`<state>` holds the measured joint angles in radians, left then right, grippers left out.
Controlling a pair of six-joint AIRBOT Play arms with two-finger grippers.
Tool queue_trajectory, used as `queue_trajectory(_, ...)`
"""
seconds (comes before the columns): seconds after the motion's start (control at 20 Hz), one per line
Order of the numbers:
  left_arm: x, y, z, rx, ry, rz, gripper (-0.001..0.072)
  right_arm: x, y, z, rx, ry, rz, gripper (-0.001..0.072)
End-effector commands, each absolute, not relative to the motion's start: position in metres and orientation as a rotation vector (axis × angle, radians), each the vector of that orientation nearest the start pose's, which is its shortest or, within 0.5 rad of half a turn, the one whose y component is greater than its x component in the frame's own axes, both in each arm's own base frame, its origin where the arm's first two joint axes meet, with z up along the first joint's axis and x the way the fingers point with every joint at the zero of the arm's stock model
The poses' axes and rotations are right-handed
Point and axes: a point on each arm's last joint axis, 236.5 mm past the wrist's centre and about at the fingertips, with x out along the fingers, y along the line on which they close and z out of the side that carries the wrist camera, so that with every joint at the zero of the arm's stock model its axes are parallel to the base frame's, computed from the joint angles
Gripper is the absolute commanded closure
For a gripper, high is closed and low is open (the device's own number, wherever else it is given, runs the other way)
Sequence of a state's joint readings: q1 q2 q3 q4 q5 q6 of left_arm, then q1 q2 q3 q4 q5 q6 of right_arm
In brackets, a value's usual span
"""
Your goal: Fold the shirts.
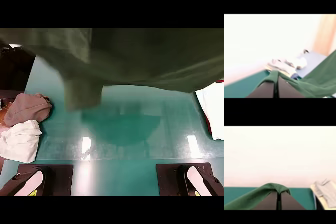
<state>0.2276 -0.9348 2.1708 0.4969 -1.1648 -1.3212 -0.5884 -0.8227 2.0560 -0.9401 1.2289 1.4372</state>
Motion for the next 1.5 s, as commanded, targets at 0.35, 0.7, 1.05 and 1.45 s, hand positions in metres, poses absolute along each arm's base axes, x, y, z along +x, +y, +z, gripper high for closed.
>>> queue_trajectory(0.35,0.296,-0.097,0.458,-0.206,0.199,-0.51,0.0683,0.292,-0.054,0.399,0.262,0.458,-0.042,0.0701)
queue_trajectory(0.7,0.419,-0.114,0.217,-0.401,0.846,-0.599,0.0682,0.39,-0.044,0.17,0.193,1.204,-0.022,0.0701)
queue_trajectory(1.05,0.516,-0.078,0.093,-0.375,0.895,-0.461,0.0682,0.486,-0.042,0.054,0.246,1.209,-0.046,0.07)
queue_trajectory(1.45,0.566,-0.057,0.095,-0.288,0.691,-0.395,0.0682,0.547,-0.043,0.073,0.25,0.949,-0.06,0.0701)
